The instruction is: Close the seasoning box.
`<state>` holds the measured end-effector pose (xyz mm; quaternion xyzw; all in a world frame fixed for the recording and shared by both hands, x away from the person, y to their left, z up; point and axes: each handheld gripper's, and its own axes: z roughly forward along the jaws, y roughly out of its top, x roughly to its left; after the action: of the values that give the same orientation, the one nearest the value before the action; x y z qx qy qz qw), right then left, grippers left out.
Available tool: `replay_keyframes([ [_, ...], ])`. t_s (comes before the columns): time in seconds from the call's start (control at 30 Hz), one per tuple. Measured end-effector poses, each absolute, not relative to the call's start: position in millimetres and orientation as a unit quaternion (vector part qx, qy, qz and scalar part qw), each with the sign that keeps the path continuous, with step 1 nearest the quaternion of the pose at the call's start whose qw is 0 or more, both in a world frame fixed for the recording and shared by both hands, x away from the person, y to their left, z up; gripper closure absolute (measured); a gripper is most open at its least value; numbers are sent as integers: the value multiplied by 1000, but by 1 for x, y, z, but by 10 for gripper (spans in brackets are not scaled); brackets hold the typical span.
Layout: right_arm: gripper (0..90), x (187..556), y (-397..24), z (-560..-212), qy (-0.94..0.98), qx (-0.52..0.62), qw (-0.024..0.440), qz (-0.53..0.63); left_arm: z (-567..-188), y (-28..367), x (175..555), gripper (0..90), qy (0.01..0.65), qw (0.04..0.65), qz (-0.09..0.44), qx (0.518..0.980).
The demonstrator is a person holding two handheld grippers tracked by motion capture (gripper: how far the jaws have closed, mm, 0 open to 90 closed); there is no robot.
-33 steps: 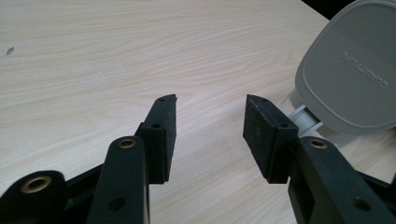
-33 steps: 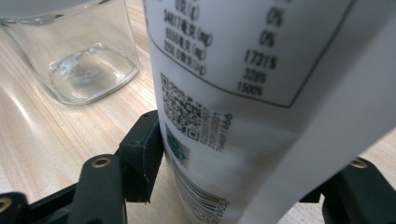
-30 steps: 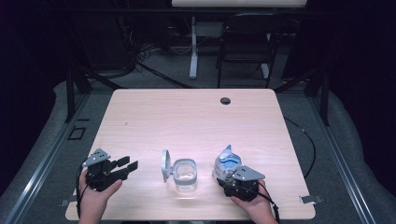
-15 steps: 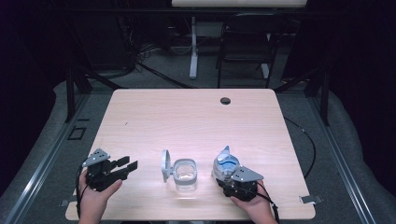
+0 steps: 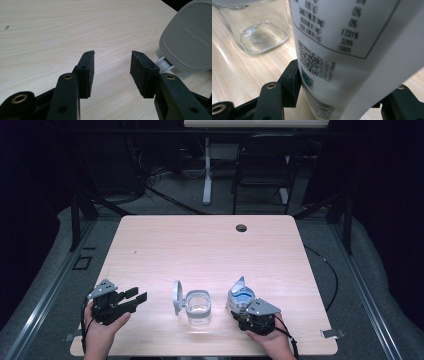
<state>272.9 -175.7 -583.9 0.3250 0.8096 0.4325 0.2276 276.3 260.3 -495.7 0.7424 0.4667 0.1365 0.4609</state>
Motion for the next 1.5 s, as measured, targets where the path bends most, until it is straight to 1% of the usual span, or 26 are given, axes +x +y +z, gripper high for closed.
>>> replay_keyframes([
  [0.57,421,269,-168,-579,819,305,251,417,-496,262,277,547,468,463,137,740],
  [0.8,421,266,-164,-570,817,291,273,415,-496,262,277,547,469,462,137,740],
  [1.5,421,273,-168,-542,814,290,313,396,-496,264,276,546,471,462,133,739],
])
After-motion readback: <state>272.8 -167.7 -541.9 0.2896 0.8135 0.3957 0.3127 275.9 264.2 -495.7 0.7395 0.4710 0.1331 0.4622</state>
